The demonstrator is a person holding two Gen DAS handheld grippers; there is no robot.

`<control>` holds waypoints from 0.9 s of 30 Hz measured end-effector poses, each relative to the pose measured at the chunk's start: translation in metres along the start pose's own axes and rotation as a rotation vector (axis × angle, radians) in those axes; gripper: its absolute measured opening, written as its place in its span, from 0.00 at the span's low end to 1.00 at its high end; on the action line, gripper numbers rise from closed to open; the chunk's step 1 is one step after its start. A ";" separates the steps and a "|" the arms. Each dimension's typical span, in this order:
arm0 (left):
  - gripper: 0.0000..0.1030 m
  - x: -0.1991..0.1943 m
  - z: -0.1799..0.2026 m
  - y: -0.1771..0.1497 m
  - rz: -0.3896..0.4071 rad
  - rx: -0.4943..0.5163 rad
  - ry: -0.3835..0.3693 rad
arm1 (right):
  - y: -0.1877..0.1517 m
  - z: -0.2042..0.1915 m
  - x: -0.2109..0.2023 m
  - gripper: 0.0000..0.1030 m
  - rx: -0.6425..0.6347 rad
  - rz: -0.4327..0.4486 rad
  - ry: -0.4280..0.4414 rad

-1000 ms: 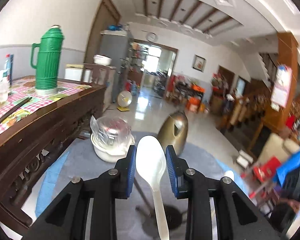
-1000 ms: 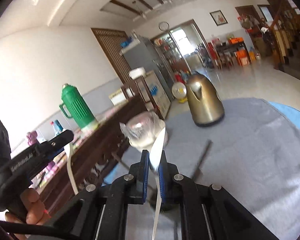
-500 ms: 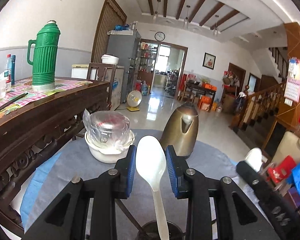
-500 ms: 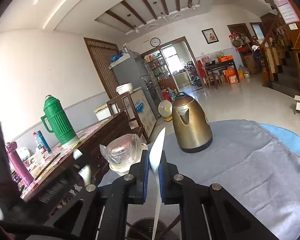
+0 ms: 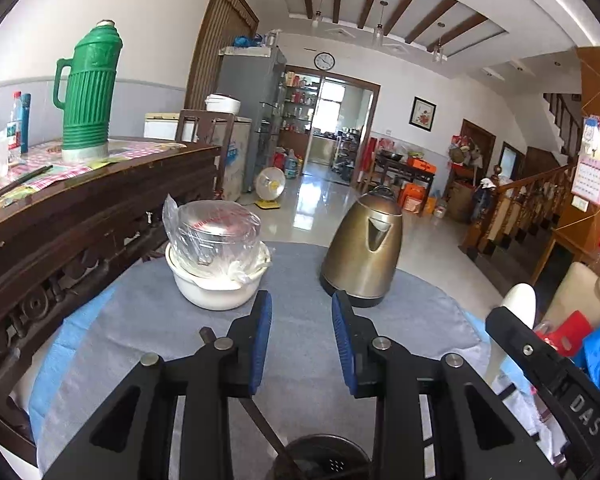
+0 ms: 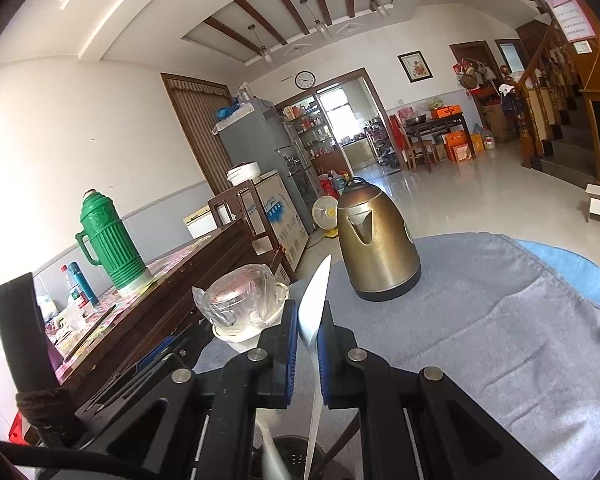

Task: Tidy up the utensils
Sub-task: 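Lift both held white spoons and carry them above the grey cup, then open both grippers to drop the spoons into the grey cup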

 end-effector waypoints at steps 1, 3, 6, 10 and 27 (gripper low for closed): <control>0.31 -0.002 0.000 0.000 -0.002 0.000 -0.009 | 0.001 0.000 -0.001 0.09 -0.001 0.002 0.000; 0.31 -0.013 -0.003 0.003 0.011 -0.006 -0.026 | 0.003 -0.002 -0.003 0.09 -0.002 0.006 0.004; 0.31 -0.041 -0.012 0.013 0.054 -0.031 -0.058 | 0.006 -0.007 -0.007 0.09 -0.010 0.013 0.012; 0.40 -0.080 -0.040 0.026 0.129 -0.059 -0.050 | 0.006 -0.019 -0.007 0.09 -0.034 0.011 0.019; 0.61 -0.057 -0.171 -0.087 -0.181 -0.106 0.149 | -0.048 -0.046 0.038 0.10 -0.197 -0.048 -0.136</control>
Point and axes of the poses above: each gripper's, at about its wrist camera, not at the fingertips, and x roughly the way its jaws point, z to its right, y to its top, the point moved 10 cm from there along x, roughly the way its jaws point, and after that the axes turned 12 degrees about -z, right-handed, at the moved point
